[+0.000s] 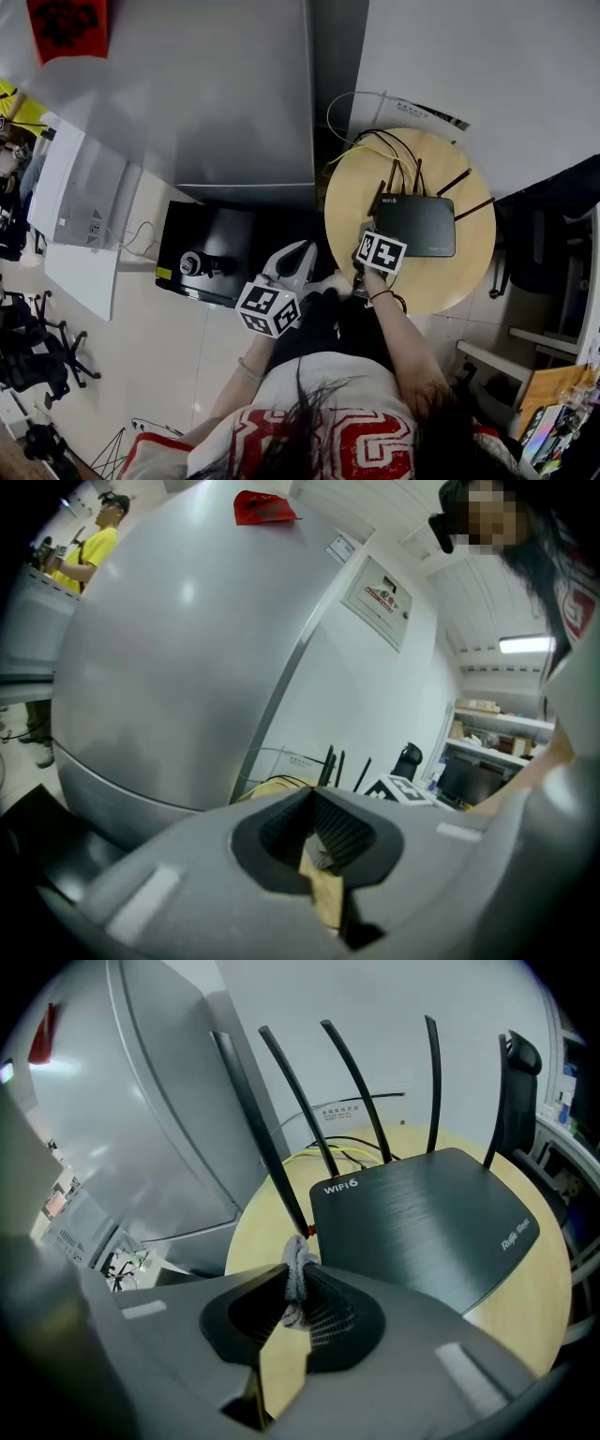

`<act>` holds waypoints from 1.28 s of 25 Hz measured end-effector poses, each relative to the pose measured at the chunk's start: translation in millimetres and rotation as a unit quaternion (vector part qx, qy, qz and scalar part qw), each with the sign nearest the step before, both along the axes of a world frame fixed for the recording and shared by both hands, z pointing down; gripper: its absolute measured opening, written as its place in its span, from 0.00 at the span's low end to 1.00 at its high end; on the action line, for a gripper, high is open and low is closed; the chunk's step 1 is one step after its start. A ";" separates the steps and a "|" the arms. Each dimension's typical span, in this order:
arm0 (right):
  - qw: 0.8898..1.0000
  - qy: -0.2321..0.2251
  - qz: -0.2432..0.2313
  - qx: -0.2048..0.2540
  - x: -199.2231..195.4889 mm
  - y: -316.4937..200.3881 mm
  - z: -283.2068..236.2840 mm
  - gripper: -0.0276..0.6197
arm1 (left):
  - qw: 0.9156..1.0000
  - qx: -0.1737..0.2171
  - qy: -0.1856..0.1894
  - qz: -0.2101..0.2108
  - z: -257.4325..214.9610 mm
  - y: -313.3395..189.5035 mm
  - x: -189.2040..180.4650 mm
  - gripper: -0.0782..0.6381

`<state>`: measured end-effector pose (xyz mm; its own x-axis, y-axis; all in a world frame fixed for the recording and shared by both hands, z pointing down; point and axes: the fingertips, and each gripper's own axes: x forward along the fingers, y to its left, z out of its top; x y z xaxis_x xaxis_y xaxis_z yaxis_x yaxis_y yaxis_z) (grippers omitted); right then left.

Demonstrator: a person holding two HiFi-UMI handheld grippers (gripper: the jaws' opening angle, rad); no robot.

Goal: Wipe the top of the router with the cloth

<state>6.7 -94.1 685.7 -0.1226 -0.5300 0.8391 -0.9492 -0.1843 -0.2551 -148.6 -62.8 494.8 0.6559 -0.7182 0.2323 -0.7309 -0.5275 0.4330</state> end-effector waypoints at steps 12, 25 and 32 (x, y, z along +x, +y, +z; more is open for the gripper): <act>1.000 0.015 0.003 -0.010 4.0 -3.9 0.0 0.10 | 1.000 -0.003 0.002 -0.003 1.1 -3.5 -3.2 0.11; 0.995 0.023 -0.091 -0.023 -7.8 52.3 6.1 0.10 | 1.000 -0.001 0.007 0.030 -0.4 0.9 28.7 0.11; 0.993 0.024 -0.113 -0.022 2.9 69.1 3.8 0.10 | 0.999 0.001 0.009 0.044 -1.4 7.3 47.3 0.11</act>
<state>9.6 -25.0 689.5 -0.1941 -0.4564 0.8684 -0.9784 0.0252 -0.2054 -101.3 -55.5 493.4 0.7207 -0.6577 0.2191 -0.6738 -0.5902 0.4447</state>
